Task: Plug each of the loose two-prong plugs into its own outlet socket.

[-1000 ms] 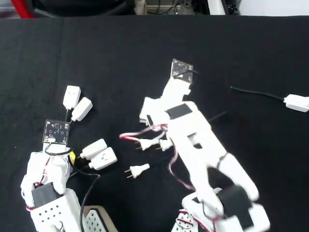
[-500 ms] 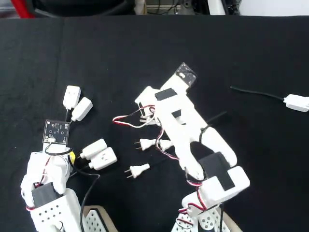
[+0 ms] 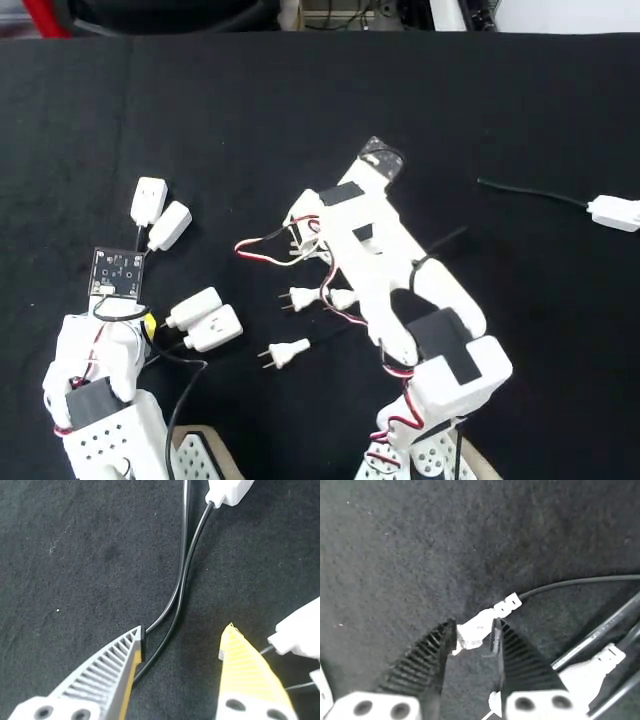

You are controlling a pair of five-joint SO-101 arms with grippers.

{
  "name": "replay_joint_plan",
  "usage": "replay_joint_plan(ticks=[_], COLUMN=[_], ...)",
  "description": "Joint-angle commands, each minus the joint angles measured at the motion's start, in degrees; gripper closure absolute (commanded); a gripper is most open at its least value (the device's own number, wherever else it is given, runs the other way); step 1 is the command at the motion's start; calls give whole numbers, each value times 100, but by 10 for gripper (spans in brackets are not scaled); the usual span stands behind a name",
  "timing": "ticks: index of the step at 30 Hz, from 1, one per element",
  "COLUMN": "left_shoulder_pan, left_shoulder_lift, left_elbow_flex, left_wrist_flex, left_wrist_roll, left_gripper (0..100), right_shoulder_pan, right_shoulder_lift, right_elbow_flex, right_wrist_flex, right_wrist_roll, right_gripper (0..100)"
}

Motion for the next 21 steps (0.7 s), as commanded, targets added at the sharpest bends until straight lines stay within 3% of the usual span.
replay_joint_plan(ticks=[1,6,10,15,21], left_shoulder_pan=[75,75,75,75,75], left_shoulder_lift=[-53,-53,-53,-53,-53], left_elbow_flex=[110,110,110,110,110], left_wrist_flex=[-123,-123,-123,-123,-123], left_wrist_roll=[-26,-26,-26,-26,-26], left_gripper=[751,751,751,751,751], right_shoulder_pan=[35,-97,-229,-44,35], right_shoulder_lift=[224,224,233,233,180], right_elbow_flex=[-259,-646,-1059,-1121,-1226], right_wrist_flex=[-44,1011,2040,2224,2251], right_wrist_roll=[167,642,1486,2101,2084], right_gripper=[932,949,949,949,917])
